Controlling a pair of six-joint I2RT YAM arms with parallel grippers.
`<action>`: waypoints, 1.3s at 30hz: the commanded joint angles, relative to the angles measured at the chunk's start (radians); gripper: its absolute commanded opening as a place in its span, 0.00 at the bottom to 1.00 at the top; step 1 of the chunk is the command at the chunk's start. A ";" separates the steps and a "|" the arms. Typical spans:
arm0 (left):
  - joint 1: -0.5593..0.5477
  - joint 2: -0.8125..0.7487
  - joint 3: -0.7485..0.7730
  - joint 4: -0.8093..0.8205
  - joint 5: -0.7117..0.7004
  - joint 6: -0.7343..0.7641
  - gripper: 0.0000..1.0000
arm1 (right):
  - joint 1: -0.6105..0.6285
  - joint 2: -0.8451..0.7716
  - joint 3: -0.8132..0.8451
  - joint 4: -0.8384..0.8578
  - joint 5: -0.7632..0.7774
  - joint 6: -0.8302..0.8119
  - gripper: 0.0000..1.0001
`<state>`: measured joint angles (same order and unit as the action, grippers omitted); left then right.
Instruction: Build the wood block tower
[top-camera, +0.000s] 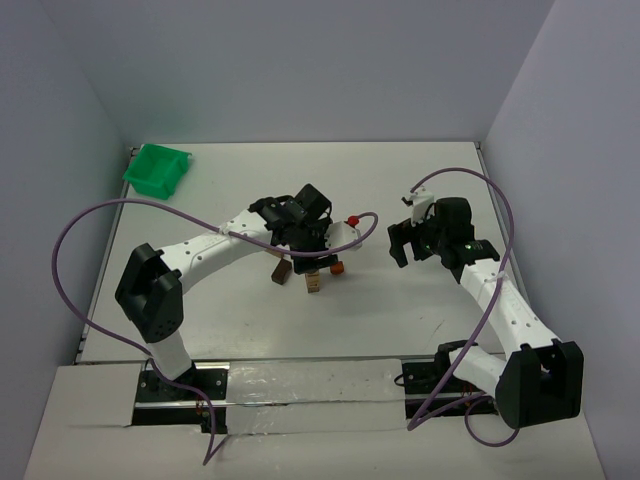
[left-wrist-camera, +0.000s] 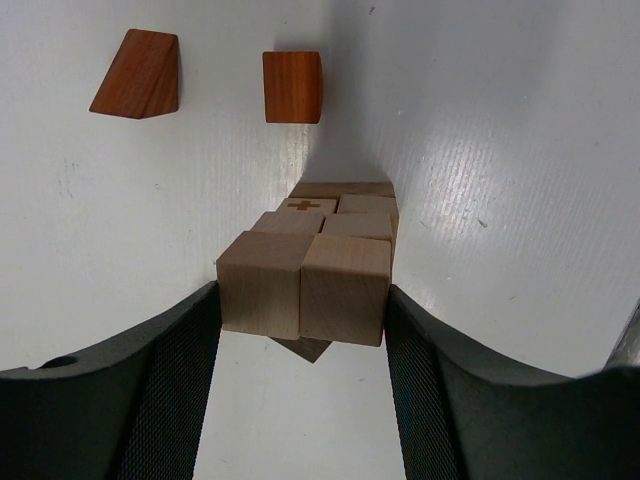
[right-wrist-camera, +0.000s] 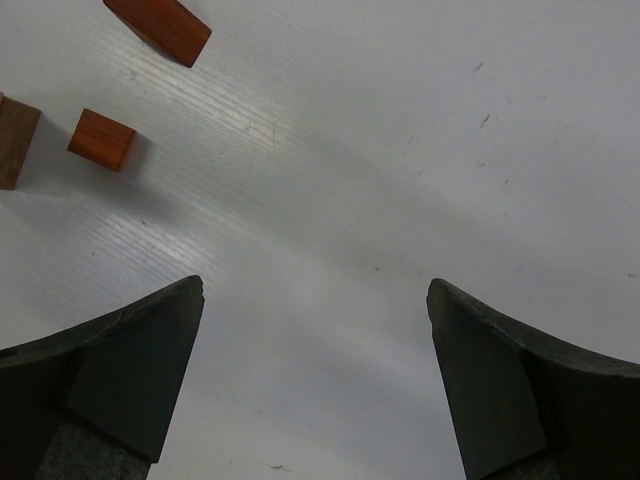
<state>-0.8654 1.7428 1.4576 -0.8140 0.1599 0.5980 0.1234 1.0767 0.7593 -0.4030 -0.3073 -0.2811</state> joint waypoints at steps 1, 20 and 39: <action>-0.011 -0.036 -0.003 0.021 0.010 0.011 0.46 | -0.011 0.000 0.000 0.035 -0.010 0.000 1.00; -0.016 -0.038 0.056 -0.033 0.022 0.009 0.99 | -0.013 0.002 0.005 0.029 -0.015 -0.003 1.00; 0.020 -0.151 0.322 -0.160 -0.055 0.044 0.99 | -0.014 0.011 0.027 0.023 -0.030 0.007 1.00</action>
<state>-0.8706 1.6794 1.7038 -0.9411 0.0827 0.6393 0.1169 1.0842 0.7593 -0.4038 -0.3234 -0.2810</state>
